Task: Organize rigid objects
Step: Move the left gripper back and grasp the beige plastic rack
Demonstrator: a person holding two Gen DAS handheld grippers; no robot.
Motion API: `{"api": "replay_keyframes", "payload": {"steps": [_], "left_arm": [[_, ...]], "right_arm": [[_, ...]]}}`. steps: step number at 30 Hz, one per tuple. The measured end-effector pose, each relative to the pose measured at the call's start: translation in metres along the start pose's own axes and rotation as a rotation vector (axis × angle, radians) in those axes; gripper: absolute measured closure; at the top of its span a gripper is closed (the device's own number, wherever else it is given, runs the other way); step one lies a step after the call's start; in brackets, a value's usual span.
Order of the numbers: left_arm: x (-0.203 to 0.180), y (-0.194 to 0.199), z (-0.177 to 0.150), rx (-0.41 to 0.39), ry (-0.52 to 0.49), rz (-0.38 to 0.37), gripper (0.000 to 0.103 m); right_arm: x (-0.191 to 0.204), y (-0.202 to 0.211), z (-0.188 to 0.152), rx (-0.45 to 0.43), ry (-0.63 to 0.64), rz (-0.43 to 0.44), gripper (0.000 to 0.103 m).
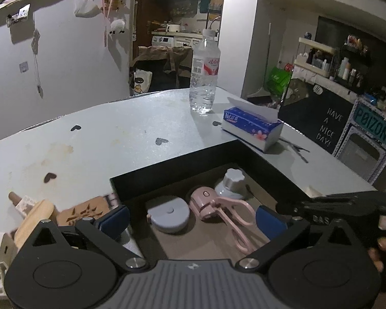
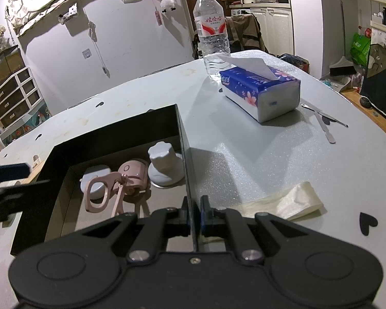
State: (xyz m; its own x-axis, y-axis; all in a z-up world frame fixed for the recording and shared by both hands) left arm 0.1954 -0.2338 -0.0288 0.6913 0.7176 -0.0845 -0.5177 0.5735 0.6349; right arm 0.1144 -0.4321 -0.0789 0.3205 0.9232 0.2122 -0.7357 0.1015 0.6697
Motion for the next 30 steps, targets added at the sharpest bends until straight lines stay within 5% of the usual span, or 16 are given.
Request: {"api": "replay_keyframes", "payload": {"steps": [10,20,30], "left_arm": [[0.043,0.038,-0.030,-0.027,0.074,0.145,0.000],[0.119,0.060,-0.071,-0.025,0.314,0.369,0.000],[0.158,0.064,-0.096,-0.015,0.396,0.523,0.000]], "right_arm": [[-0.001,0.000,-0.001,0.001,0.007,0.001,0.096],[0.000,0.001,-0.002,0.003,0.018,-0.006,0.096],[0.001,0.001,-0.002,0.004,0.018,-0.007,0.096]]}}
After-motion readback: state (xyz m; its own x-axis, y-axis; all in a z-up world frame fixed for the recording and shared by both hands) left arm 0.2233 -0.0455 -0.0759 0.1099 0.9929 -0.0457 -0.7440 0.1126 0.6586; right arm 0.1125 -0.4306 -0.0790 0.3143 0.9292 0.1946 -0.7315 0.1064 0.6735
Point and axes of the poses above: each gripper's, at about its wrist camera, not at the fingertips, and y roughly against the way its jaws point, x to its left, z to its top, the point moved 3 cm from there along -y, roughly the way its jaws point, and after that the axes turned 1 degree about y, right-handed, at the moved point
